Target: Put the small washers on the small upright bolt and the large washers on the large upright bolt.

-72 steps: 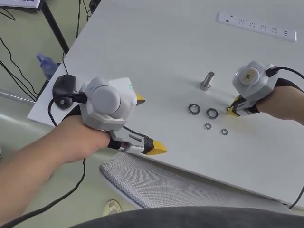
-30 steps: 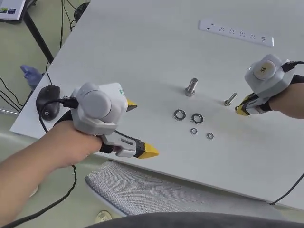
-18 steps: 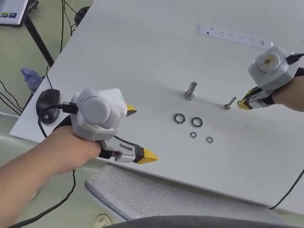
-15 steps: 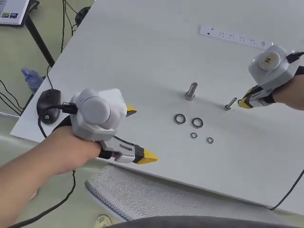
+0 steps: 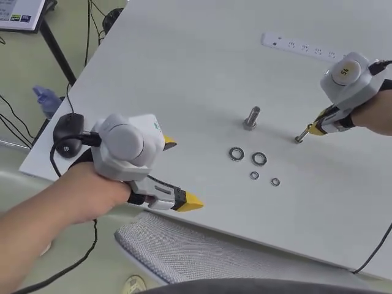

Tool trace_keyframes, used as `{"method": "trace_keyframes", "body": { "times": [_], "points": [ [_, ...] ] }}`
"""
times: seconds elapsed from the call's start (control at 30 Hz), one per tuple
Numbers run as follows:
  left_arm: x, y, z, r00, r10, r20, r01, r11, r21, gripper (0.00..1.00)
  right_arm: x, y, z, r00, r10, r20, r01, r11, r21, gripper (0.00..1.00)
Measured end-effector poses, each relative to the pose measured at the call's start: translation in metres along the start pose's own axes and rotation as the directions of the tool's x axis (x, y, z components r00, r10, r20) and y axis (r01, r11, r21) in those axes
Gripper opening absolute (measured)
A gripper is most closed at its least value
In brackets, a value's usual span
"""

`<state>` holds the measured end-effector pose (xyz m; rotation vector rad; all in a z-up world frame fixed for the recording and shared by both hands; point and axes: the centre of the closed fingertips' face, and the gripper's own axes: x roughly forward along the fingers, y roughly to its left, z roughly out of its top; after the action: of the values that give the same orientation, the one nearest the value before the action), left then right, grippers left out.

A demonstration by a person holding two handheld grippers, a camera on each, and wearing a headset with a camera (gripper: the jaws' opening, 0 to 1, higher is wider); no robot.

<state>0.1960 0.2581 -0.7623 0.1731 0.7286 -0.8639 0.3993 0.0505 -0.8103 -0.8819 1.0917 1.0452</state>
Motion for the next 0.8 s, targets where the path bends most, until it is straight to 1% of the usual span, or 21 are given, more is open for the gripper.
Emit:
{"method": "trace_keyframes", "body": {
  "times": [0.07, 0.23, 0.3, 0.63, 0.8],
  "points": [
    [0.0, 0.0, 0.0, 1.0, 0.001, 0.002, -0.001, 1.0, -0.004, 0.79, 0.001, 0.0, 0.0, 1.0, -0.005, -0.004, 0.005, 1.0, -0.009, 0.13],
    [0.001, 0.0, 0.002, 0.9999, 0.006, 0.008, -0.006, 1.0, -0.004, 0.8, 0.002, 0.001, 0.0, 1.0, -0.005, -0.001, 0.005, 1.0, 0.0, 0.13],
    [0.001, 0.0, 0.003, 0.9999, 0.005, 0.013, -0.005, 1.0, -0.013, 0.81, 0.003, 0.002, 0.0, 1.0, -0.003, -0.004, 0.003, 1.0, -0.001, 0.13],
    [0.002, 0.001, -0.002, 1.0, 0.002, -0.007, -0.002, 1.0, -0.015, 0.81, 0.009, 0.005, 0.0, 1.0, 0.0, 0.001, 0.0, 1.0, -0.012, 0.13],
    [0.003, 0.002, -0.003, 0.9999, 0.001, -0.011, -0.001, 1.0, -0.019, 0.8, 0.016, 0.006, -0.005, 0.9999, -0.002, -0.01, 0.002, 1.0, -0.026, 0.13]
  ]
}}
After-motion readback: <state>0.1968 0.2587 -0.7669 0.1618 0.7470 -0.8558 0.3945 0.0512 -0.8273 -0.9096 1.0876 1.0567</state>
